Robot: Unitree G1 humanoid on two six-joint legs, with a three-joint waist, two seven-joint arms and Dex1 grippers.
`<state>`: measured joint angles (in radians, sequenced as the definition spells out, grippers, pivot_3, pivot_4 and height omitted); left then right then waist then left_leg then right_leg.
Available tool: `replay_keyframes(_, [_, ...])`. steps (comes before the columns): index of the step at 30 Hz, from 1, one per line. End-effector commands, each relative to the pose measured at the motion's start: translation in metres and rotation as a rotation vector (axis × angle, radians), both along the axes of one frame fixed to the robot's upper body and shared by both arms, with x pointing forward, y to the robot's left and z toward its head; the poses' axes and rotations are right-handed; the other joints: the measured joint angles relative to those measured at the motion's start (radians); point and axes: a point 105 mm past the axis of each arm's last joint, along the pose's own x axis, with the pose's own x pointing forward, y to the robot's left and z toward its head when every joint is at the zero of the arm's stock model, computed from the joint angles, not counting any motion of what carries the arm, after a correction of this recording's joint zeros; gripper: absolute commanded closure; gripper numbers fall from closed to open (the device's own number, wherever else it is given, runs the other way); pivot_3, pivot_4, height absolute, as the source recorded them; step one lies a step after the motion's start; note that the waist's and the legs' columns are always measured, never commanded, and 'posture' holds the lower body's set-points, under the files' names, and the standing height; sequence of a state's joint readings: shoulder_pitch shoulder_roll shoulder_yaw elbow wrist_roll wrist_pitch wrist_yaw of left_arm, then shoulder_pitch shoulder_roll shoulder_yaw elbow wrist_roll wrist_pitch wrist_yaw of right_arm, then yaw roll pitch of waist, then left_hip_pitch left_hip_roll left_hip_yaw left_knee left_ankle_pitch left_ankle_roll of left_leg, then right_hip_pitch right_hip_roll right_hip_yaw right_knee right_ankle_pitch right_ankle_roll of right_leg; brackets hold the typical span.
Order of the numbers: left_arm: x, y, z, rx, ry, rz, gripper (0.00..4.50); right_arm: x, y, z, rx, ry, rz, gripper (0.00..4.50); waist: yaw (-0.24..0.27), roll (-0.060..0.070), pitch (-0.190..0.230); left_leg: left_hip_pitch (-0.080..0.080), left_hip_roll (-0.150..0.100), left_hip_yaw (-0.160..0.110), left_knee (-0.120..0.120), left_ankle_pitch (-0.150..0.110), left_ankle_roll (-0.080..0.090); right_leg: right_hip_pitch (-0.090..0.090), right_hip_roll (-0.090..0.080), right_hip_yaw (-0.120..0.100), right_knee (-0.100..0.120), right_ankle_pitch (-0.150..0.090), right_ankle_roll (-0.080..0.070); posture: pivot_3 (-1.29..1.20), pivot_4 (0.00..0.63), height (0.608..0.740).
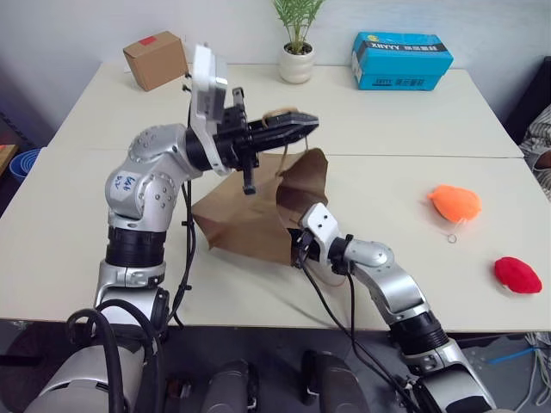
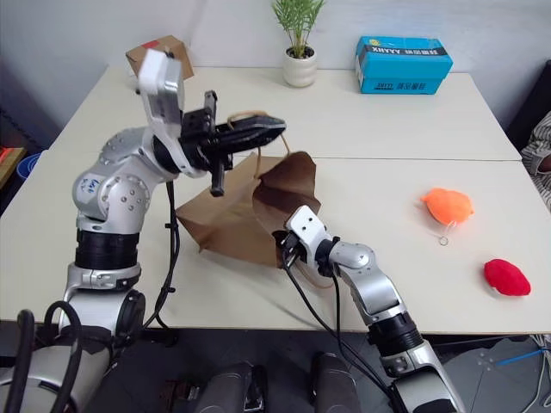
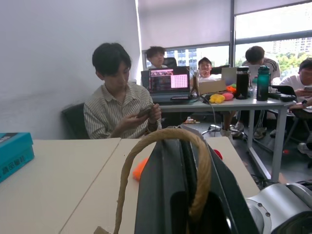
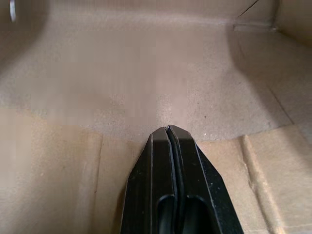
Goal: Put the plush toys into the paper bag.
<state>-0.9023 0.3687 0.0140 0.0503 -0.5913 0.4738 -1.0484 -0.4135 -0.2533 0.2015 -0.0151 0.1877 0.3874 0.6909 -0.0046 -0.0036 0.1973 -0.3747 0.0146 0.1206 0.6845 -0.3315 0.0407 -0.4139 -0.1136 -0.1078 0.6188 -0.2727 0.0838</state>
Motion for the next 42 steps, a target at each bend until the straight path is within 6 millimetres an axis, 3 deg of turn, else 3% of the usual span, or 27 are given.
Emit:
replay_keyframes(1, [-0.005, -0.002, -0.004, 0.020, -0.052, 0.017, 4.50, -0.019, -0.013, 0.028, 0.049, -0.080, 0.066, 3.95, 0.002, 0.000, 0.000, 0.000, 0.000, 0.000, 0.000, 0.000, 0.000, 0.000, 0.000, 0.000, 0.000, 0.000, 0.000, 0.00, 0.150, 0.740])
replay_keyframes(5, [-0.007, 0.000, -0.012, 0.028, -0.032, 0.016, 4.50, -0.051, -0.047, 0.054, 0.142, -0.156, 0.082, 2.68, 0.008, 0.000, 0.000, -0.001, 0.000, -0.001, 0.000, 0.000, 0.001, 0.000, -0.001, -0.001, -0.002, 0.000, 0.000, 0.00, 0.150, 0.740])
replay_keyframes(7, [-0.010, 0.001, -0.018, 0.044, 0.000, -0.007, 4.50, -0.063, -0.075, 0.071, 0.274, -0.154, -0.016, 1.98, 0.010, 0.000, 0.000, -0.001, 0.000, -0.001, 0.000, -0.001, 0.001, 0.000, -0.001, -0.001, -0.002, 0.000, 0.000, 0.00, 0.150, 0.740])
replay_keyframes(10, [-0.008, 0.003, -0.025, 0.063, 0.011, -0.005, 4.50, -0.086, -0.109, 0.073, 0.257, -0.183, -0.119, 0.97, 0.011, 0.000, 0.000, 0.000, 0.000, -0.001, -0.001, -0.001, 0.001, 0.000, -0.001, -0.001, -0.002, 0.000, 0.000, 0.00, 0.150, 0.740])
replay_keyframes(13, [-0.005, 0.006, -0.027, 0.076, 0.009, 0.002, 4.50, -0.108, -0.167, 0.063, 0.161, -0.251, -0.380, 0.01, 0.015, 0.000, 0.000, 0.000, 0.000, 0.000, -0.001, -0.001, 0.001, 0.001, 0.000, 0.000, -0.002, 0.000, 0.000, 0.00, 0.150, 0.740])
replay_keyframes(17, [-0.003, 0.009, -0.028, 0.084, 0.006, 0.004, 4.50, -0.138, -0.215, 0.046, 0.024, -0.295, -0.629, 0.01, 0.027, 0.000, 0.000, 0.001, 0.000, 0.001, -0.001, -0.001, 0.001, 0.001, 0.000, 0.000, -0.003, 0.000, 0.001, 0.00, 0.150, 0.740])
replay_keyframes(20, [-0.002, 0.009, -0.027, 0.078, 0.009, 0.009, 4.50, -0.157, -0.249, 0.014, -0.092, -0.222, -0.815, 0.01, 0.025, 0.000, 0.000, 0.003, 0.000, 0.001, -0.002, -0.001, 0.001, 0.002, 0.000, 0.002, -0.007, 0.000, 0.001, 0.00, 0.150, 0.740])
replay_keyframes(23, [-0.002, 0.009, -0.027, 0.090, 0.008, 0.011, 4.50, -0.134, -0.259, 0.022, -0.129, -0.263, -0.877, 0.01, 0.014, 0.000, 0.000, 0.004, 0.000, 0.002, -0.002, -0.002, 0.000, 0.002, 0.000, 0.003, -0.007, 0.000, 0.001, 0.00, 0.150, 0.740])
replay_keyframes(27, [-0.003, 0.010, -0.024, 0.095, 0.003, 0.010, 4.50, -0.086, -0.266, 0.033, -0.116, -0.234, -0.860, 0.01, -0.009, 0.001, 0.000, 0.006, 0.001, 0.004, -0.002, -0.002, 0.000, 0.002, -0.003, 0.006, -0.005, 0.000, 0.001, 0.00, 0.150, 0.740])
replay_keyframes(33, [-0.003, 0.011, -0.021, 0.107, -0.006, 0.023, 4.50, -0.008, -0.287, 0.026, -0.268, -0.092, -0.826, 0.01, 0.004, 0.001, 0.000, 0.003, 0.003, 0.001, -0.002, 0.000, -0.003, 0.000, -0.001, 0.003, 0.001, -0.002, -0.004, 0.00, 0.150, 0.740])
replay_keyframes(36, [-0.003, 0.011, -0.021, 0.116, -0.013, 0.027, 4.50, 0.020, -0.293, 0.018, -0.326, -0.004, -0.806, 0.01, 0.003, 0.001, 0.000, 0.003, 0.001, 0.002, -0.002, 0.001, -0.001, 0.000, 0.000, 0.002, 0.001, -0.002, -0.003, 0.00, 0.150, 0.740])
replay_keyframes(42, [-0.002, 0.012, -0.017, 0.115, -0.032, 0.045, 4.50, 0.049, -0.297, 0.029, -0.367, -0.031, -0.801, 1.92, 0.000, 0.001, 0.000, 0.002, 0.000, 0.002, -0.002, 0.001, 0.000, 0.001, -0.001, 0.001, 0.000, -0.001, -0.001, 0.00, 0.150, 0.740])
